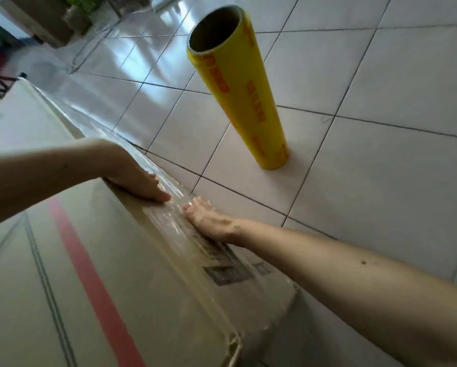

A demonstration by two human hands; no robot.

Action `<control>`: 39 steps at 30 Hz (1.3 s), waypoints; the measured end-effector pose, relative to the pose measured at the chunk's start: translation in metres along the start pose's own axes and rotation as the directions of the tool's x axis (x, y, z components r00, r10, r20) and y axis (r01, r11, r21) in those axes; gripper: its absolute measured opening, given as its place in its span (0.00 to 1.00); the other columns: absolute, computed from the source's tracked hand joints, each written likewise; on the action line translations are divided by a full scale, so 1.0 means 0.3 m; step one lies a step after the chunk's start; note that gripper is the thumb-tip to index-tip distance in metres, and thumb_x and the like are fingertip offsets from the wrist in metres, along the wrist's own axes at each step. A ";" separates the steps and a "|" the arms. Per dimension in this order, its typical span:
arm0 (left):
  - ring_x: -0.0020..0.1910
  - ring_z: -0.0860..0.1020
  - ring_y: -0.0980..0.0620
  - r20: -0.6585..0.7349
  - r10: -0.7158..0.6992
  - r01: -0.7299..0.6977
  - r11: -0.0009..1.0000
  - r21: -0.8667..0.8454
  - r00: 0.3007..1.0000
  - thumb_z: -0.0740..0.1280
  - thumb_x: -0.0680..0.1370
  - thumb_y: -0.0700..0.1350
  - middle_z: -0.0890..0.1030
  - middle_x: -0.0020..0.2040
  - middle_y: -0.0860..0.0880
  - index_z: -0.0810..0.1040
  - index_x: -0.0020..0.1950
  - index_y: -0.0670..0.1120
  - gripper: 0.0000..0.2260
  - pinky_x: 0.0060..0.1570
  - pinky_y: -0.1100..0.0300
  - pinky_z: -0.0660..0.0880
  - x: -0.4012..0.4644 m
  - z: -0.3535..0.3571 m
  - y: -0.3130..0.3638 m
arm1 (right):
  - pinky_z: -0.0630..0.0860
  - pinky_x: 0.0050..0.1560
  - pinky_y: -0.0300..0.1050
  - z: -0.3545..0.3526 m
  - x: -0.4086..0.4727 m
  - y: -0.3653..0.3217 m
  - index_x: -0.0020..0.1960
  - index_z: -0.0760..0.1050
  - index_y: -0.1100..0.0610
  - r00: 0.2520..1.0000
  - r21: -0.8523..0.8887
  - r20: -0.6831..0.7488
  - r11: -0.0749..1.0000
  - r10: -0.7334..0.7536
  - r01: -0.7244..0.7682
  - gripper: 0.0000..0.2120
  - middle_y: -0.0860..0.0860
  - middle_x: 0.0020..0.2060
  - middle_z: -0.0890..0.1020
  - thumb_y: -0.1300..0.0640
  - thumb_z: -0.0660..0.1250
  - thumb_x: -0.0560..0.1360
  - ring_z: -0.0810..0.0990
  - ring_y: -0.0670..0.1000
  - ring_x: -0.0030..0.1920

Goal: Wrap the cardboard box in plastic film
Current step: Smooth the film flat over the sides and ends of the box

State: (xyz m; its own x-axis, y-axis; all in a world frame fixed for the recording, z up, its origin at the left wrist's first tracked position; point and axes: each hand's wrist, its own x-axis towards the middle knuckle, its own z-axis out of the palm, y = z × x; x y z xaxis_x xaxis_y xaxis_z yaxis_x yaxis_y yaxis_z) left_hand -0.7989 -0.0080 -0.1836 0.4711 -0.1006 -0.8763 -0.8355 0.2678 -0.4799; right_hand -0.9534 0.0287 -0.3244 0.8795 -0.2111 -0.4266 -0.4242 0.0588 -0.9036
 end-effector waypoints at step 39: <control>0.79 0.41 0.45 -0.118 -0.344 0.300 0.910 -0.285 0.931 0.43 0.81 0.64 0.40 0.80 0.42 0.41 0.80 0.40 0.37 0.77 0.49 0.41 0.146 0.014 -0.123 | 0.38 0.78 0.52 -0.070 0.512 -0.121 0.80 0.44 0.52 0.994 0.115 0.104 0.993 0.017 -0.029 0.29 0.46 0.79 0.43 0.41 0.41 0.83 0.40 0.46 0.79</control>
State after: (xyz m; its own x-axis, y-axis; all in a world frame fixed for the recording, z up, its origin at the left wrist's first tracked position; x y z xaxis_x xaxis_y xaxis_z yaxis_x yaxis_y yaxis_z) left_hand -0.7461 -0.0183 -0.2042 0.6931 -0.2990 -0.6559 -0.6996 -0.0596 -0.7120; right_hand -0.8075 -0.0264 -0.3561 0.8899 -0.1072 -0.4433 -0.4216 0.1771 -0.8893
